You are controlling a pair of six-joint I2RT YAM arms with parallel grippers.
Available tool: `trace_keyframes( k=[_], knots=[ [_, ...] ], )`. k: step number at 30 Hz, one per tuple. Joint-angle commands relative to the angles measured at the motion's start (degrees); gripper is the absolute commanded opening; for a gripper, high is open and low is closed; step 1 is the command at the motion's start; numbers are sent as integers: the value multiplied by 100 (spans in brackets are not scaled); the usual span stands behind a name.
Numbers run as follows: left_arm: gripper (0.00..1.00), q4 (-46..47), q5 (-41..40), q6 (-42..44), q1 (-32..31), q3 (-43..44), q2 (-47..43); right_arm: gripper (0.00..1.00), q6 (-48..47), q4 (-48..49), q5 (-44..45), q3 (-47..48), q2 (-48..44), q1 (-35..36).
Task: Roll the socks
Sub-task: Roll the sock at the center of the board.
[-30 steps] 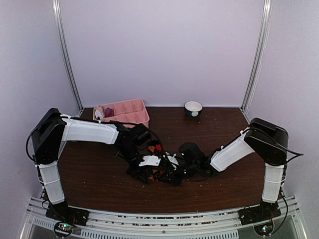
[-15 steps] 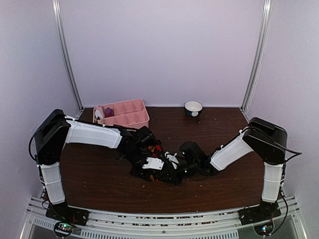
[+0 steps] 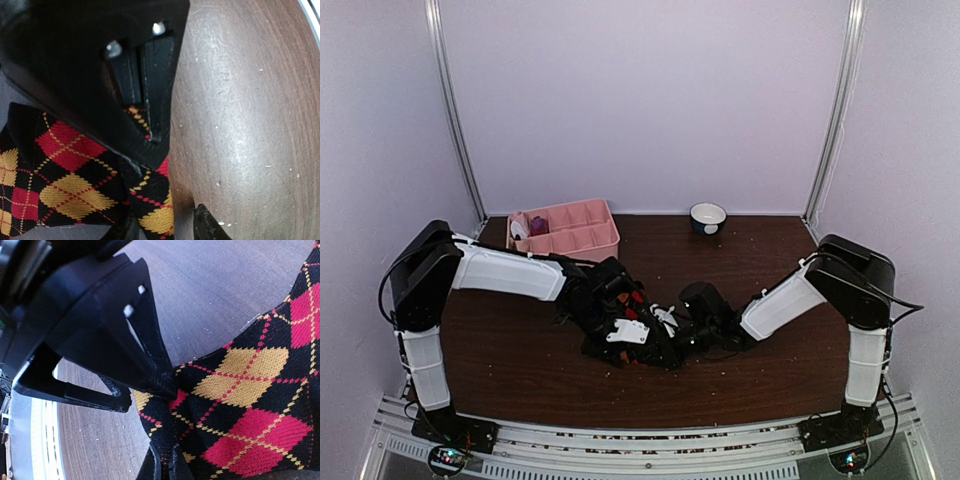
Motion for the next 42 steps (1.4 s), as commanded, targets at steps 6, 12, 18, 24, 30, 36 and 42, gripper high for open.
trace_keyframes(
  k=[6, 12, 18, 24, 30, 36, 42],
  knots=[
    [37, -82, 423, -86, -29, 117, -283, 0, 29, -948, 189, -129, 381, -44],
    [28, -267, 525, -54, -29, 243, 26, 0, 57, -923, 147, -148, 391, -58],
    [27, -166, 385, -140, -29, 233, 264, 0, 83, -881, 91, -173, 390, -79],
    [5, -346, 354, -261, 0, 462, 552, 0, 75, -872, 89, -197, 301, -90],
    [0, -1315, 1106, -543, 277, 1070, 1107, 9, 6, 35, 544, -828, -280, -78],
    [0, -2049, 1678, -801, 510, 1522, 1725, 23, -80, 1024, 1101, -1470, -876, -68],
    [0, -2667, 1934, -1013, 635, 1954, 2173, 42, -283, 1511, 1813, -2148, -1591, -49]
  ],
)
